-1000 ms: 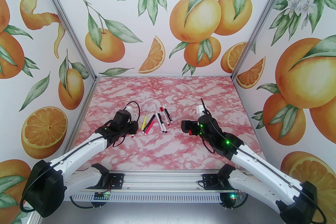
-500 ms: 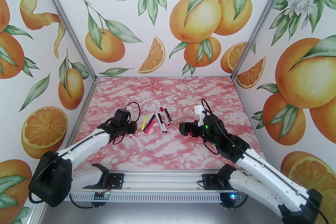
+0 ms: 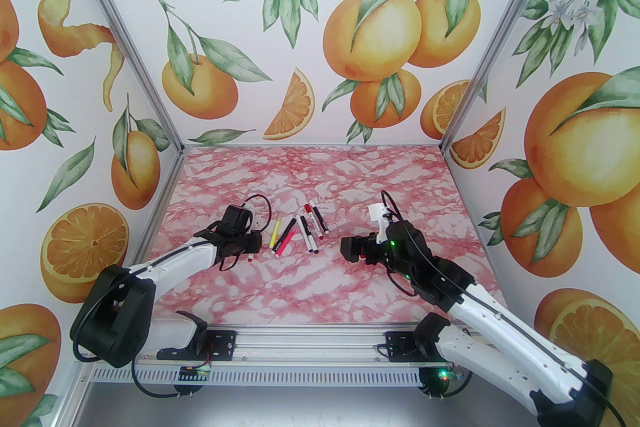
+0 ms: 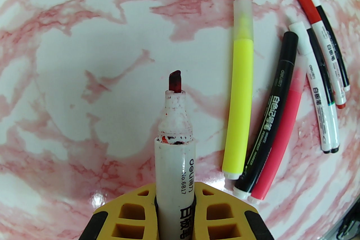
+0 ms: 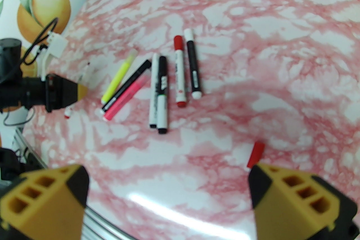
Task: Open the pen caps
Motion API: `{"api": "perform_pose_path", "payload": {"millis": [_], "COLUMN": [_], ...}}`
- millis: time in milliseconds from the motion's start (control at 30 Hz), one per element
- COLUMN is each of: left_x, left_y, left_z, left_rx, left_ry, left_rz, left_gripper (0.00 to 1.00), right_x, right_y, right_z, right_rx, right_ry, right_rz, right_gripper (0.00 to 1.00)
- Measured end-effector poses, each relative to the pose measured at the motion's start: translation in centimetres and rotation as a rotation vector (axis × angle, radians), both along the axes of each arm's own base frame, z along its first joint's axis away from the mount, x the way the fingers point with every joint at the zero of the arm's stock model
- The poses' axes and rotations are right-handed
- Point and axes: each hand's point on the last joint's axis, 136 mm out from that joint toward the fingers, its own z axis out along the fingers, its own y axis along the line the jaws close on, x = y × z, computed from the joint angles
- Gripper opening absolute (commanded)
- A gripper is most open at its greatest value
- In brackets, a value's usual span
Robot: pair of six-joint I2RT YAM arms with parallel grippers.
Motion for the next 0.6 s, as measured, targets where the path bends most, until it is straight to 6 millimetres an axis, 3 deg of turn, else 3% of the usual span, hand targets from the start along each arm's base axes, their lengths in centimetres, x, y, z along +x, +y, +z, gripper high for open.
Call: {"api": "perform_pose_path", "payload": {"millis": [167,600], "left_x": [1.3,1.9], "left_y": [0.3,1.8], "left_z": [-0.5,-2.0], "left_rx": [0.043,0.161], "left_ry": [-0.017,-0.023], "left_rz": [0.01,0.034], "left_gripper": [0.09,0.12], "right_x": [0.0,-0.1], "right_y": [0.0,-0.1], "right_z": [-0.4,-1.3], "right_rx": [-0.003,-0.008], "right_ry": [0.005,0.02], "right_rz": [-0.001,-0.005], "right_gripper": [1.0,1.0]}}
